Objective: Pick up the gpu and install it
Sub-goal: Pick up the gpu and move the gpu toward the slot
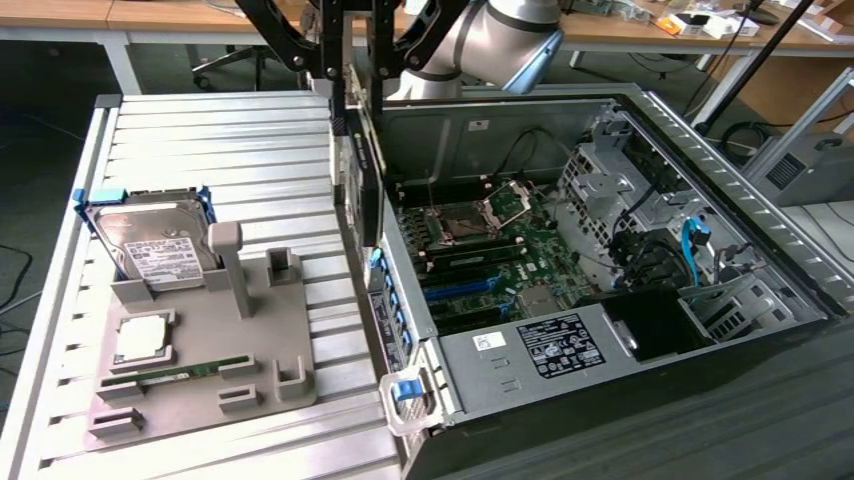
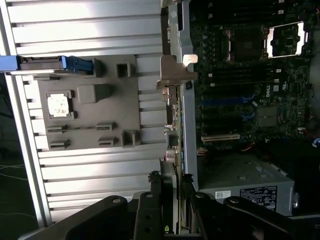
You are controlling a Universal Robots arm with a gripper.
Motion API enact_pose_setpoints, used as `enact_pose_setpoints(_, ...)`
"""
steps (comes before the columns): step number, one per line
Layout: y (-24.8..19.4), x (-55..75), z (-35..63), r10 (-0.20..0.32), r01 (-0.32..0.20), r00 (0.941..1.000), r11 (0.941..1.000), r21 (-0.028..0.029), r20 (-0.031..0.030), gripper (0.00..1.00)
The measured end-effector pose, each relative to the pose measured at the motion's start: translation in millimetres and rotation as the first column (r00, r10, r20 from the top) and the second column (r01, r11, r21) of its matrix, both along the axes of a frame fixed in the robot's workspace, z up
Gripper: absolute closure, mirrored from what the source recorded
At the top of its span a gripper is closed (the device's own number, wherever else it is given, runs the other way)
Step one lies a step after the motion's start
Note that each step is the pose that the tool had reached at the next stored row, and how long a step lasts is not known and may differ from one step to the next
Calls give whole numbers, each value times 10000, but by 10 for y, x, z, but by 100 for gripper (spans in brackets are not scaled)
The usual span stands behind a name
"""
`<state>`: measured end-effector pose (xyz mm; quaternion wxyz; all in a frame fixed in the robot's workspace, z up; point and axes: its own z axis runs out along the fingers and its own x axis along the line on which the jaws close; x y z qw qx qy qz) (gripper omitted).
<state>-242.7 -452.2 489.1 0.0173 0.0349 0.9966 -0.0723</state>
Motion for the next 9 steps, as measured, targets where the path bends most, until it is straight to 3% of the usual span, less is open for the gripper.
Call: enact_pose_setpoints(9, 0, 60, -6, 0, 0, 10000, 9999, -125, 0, 73)
